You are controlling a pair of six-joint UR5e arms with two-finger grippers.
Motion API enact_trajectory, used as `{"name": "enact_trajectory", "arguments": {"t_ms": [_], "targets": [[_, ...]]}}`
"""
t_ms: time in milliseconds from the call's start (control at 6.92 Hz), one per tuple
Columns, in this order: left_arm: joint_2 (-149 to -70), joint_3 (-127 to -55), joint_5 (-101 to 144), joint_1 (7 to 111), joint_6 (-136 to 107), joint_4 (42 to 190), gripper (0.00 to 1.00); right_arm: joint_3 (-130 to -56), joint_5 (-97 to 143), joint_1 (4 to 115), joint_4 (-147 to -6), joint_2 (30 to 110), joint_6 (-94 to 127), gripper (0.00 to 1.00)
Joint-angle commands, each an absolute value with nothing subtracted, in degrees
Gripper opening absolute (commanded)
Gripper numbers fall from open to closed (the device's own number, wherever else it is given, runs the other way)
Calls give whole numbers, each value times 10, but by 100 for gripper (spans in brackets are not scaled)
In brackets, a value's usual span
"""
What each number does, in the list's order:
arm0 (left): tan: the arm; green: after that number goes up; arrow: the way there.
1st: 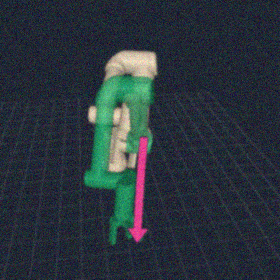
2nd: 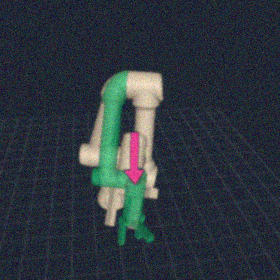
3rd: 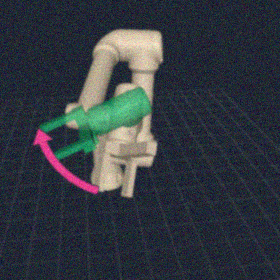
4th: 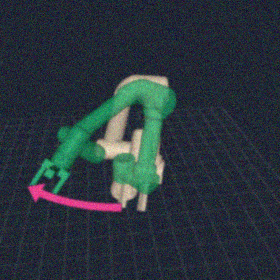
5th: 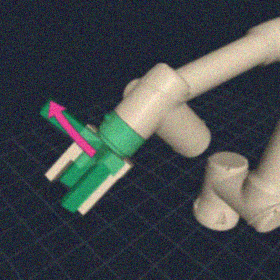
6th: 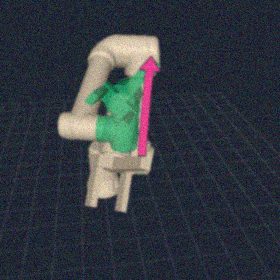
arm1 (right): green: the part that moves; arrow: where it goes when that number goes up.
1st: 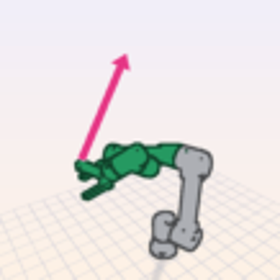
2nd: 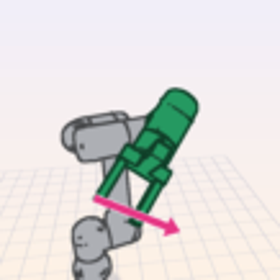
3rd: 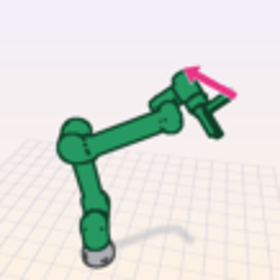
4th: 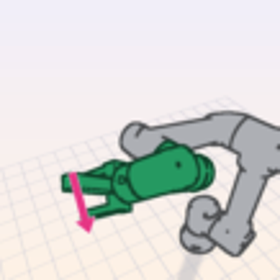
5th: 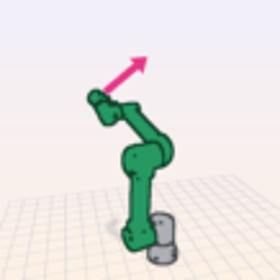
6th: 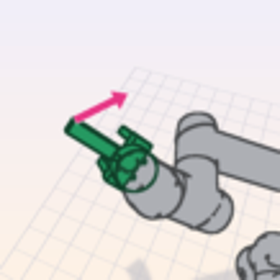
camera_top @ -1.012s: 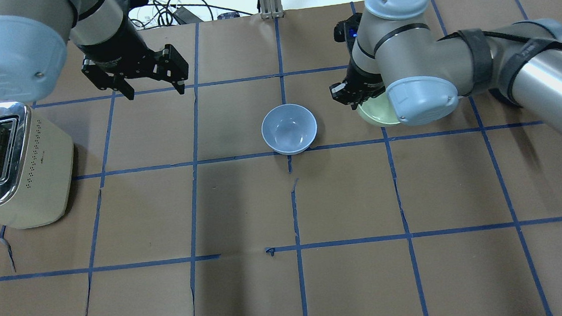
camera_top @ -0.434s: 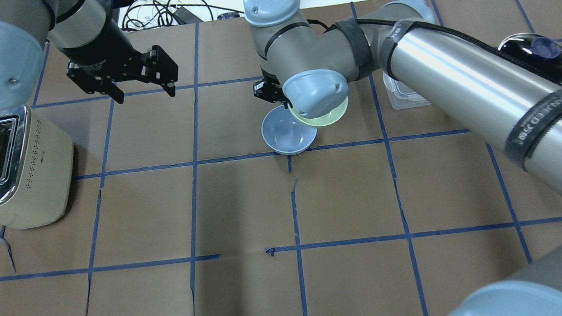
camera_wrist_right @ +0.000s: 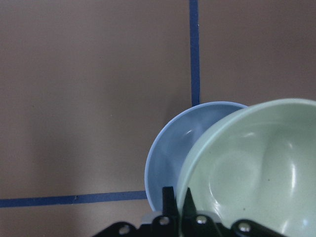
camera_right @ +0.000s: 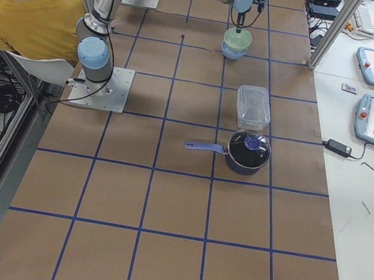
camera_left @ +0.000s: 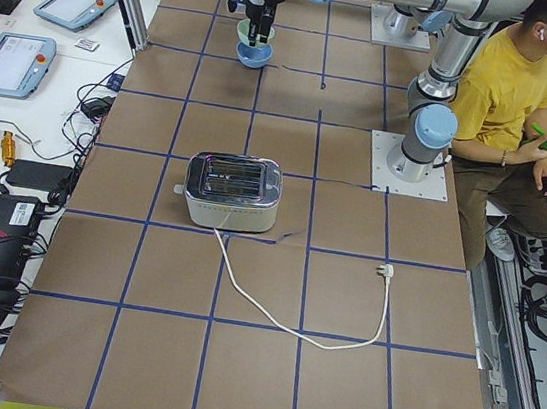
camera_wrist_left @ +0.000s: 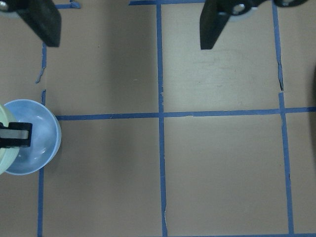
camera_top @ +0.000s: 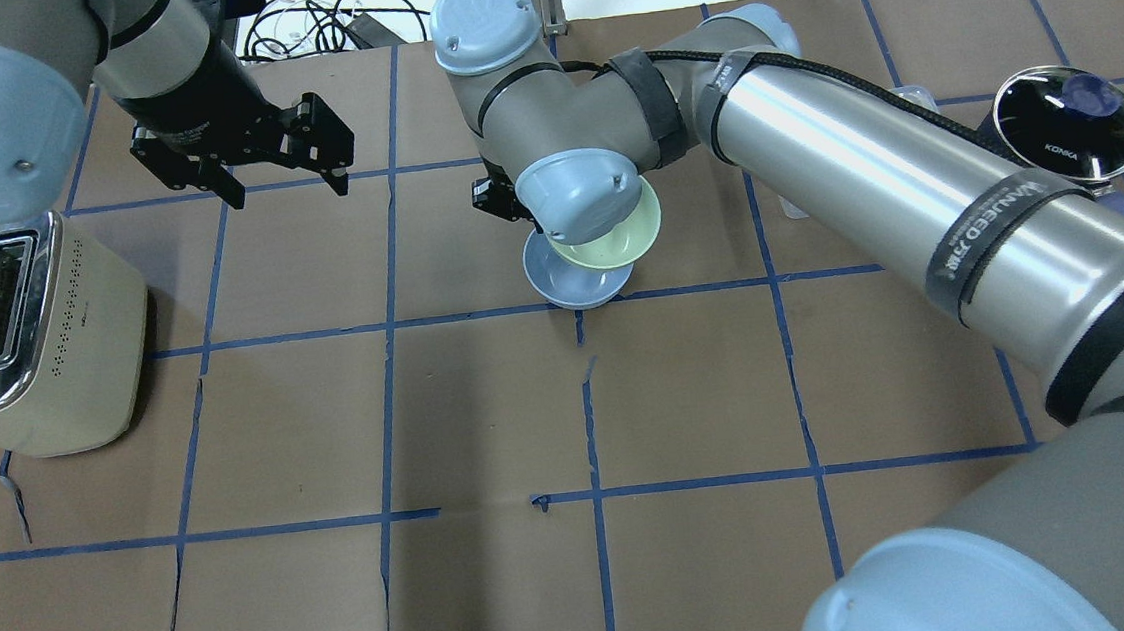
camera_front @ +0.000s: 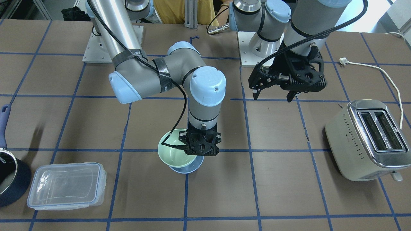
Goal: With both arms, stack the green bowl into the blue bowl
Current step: 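Lower green bowl into blue bowl with right gripper while left arm withdraws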
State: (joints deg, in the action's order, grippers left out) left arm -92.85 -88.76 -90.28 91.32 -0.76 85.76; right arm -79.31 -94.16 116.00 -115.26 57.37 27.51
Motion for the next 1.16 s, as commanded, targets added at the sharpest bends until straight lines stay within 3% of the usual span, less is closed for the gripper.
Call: {"name": "enact_trajectory", "arguments": {"t_ms": [0, 145, 578, 1012], "targets": [[-928, -899, -905, 912, -7, 856, 100, -794, -940, 1173, -1149, 567, 277, 4], [-927, -903, -905, 912, -7, 854, 100, -795, -946, 1173, -1154, 564, 272, 99], [-928, -904, -904, 913, -7, 853, 100, -788, -947, 1147, -1126, 582, 260, 100], [-927, -896, -905, 914, -7, 858, 100, -795, -940, 1032, -1023, 686, 162, 100]]}}
